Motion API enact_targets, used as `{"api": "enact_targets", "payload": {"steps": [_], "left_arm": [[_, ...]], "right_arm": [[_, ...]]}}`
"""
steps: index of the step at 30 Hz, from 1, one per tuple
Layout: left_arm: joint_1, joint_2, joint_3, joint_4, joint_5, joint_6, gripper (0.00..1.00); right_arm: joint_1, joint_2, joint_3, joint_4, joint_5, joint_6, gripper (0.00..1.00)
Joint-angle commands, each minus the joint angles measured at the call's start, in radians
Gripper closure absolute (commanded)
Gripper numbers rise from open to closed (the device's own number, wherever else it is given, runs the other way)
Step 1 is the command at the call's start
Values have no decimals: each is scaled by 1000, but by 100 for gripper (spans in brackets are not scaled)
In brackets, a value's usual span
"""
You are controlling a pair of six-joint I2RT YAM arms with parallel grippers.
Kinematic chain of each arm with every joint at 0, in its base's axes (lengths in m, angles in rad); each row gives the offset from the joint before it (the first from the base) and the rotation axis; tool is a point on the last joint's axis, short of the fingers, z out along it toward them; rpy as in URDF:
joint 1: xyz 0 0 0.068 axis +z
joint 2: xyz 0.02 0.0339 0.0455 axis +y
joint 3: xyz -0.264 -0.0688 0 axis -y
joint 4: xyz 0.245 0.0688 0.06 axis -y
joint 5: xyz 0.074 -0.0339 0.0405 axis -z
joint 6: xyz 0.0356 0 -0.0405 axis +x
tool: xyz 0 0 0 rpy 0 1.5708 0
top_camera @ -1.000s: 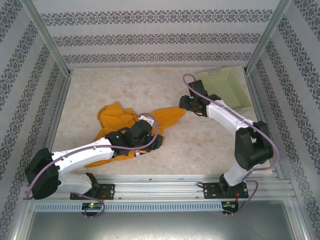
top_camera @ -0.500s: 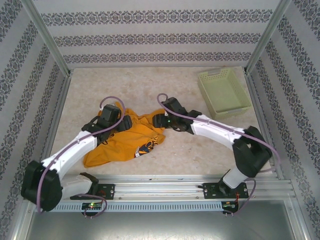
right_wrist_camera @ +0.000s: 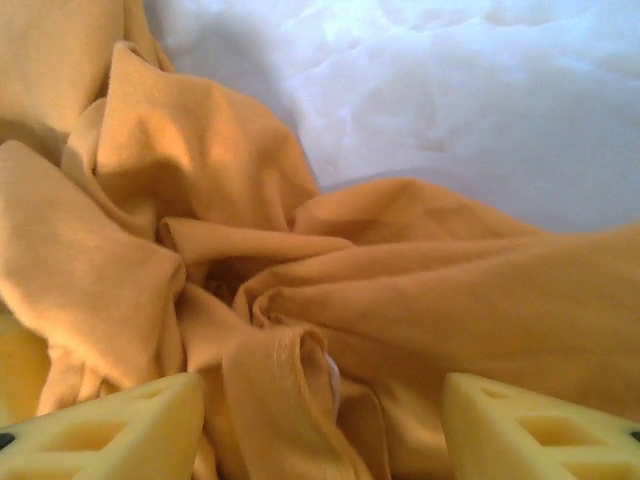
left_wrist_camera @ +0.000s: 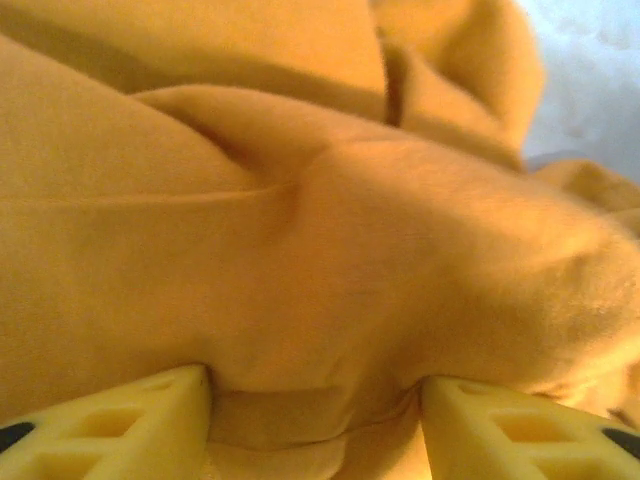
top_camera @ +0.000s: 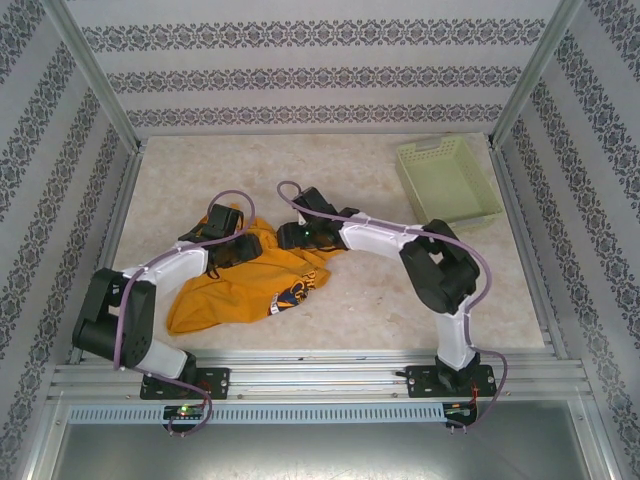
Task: Fold the inside-out t-shirt
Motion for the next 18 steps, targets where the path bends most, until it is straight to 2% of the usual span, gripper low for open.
{"api": "enact_targets", "payload": {"steps": [1,4,8,11,13,18], "left_arm": [[10,5,18,56,62,9,52],[10,0,25,57,72,12,64],[11,-23,45,38,65,19,84],[18,-41,80,5,43,35,99],[34,-54,117,-22,38,42,100],[75,-158,242,-95,-20,60,100]], "right_arm": [[3,45,57,-2,-74,-12,39],[2,88,136,-76,-71,-20,50],[-1,59,154,-106,9,-40,82],[-12,-4,152,-111,54,-60,96],[-24,-47,161,-119,83,-73,100],[-73,-166,237,-160,145,-118,100]]}}
